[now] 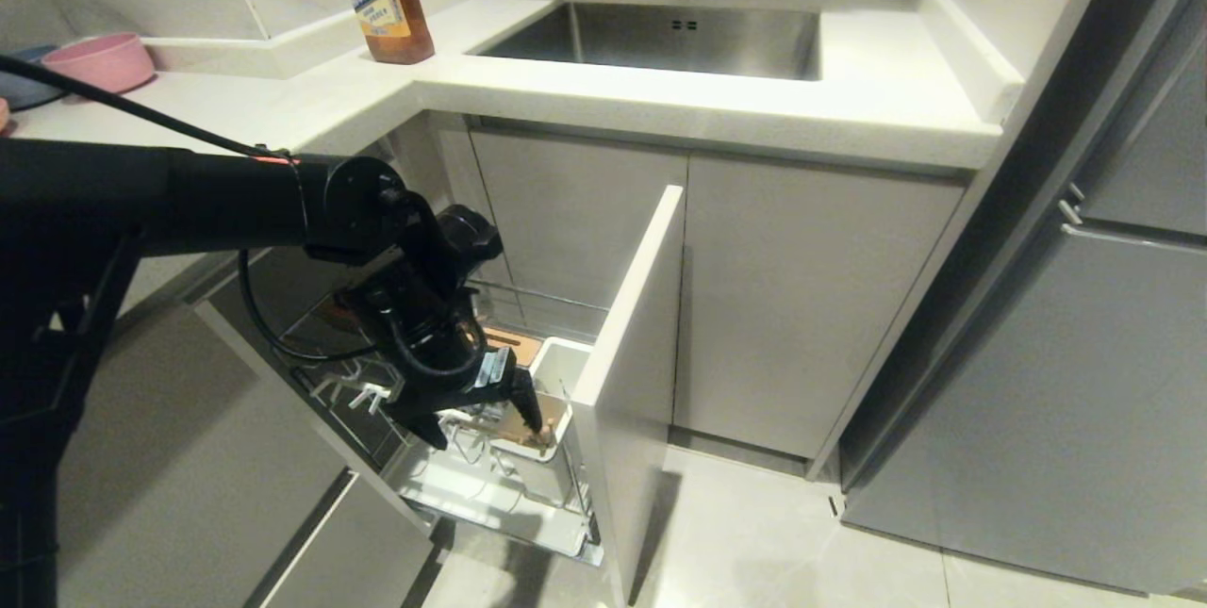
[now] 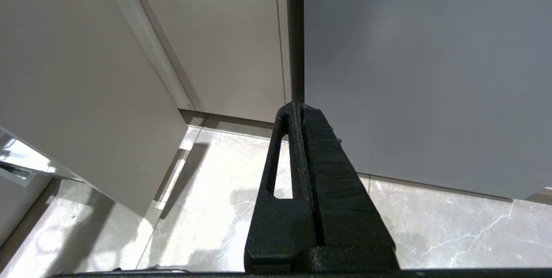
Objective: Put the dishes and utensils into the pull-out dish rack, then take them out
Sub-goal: Take the chopsticks out of the cupboard
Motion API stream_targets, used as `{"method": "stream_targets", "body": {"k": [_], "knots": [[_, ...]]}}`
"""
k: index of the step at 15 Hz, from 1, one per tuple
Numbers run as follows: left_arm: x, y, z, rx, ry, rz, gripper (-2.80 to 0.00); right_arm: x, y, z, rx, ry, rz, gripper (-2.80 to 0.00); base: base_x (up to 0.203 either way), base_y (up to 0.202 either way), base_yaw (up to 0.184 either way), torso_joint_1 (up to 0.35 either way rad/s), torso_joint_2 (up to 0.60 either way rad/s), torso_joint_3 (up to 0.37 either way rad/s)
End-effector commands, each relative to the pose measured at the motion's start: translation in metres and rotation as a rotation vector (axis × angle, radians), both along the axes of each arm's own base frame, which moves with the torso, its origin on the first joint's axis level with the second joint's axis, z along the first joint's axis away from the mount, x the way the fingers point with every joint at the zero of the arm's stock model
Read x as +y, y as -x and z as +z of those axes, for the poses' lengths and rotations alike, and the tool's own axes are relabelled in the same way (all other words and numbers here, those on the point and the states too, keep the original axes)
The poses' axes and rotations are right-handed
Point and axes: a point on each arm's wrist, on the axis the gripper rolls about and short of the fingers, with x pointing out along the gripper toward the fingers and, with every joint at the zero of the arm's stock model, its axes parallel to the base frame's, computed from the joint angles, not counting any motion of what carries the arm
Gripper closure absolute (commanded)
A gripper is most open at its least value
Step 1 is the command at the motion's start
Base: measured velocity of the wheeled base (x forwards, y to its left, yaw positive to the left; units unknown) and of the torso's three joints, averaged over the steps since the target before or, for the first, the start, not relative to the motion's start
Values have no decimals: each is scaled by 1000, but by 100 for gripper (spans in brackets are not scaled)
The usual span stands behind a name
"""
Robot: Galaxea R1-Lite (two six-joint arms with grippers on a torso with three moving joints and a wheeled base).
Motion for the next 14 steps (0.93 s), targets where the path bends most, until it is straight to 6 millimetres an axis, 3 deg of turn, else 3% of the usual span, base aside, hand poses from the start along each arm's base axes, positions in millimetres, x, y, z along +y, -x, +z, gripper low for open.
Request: {"method": "stream_targets", "body": {"k": [1,14], "knots": [[1,-1,-2,2,-29,8,-280,0,0,0,1,0,0,0,0,0,0,0,0,0],[7,-2,-3,-49,-228,102,-280,0,0,0,1,0,-1,0,0,0,0,0,0,0]]}}
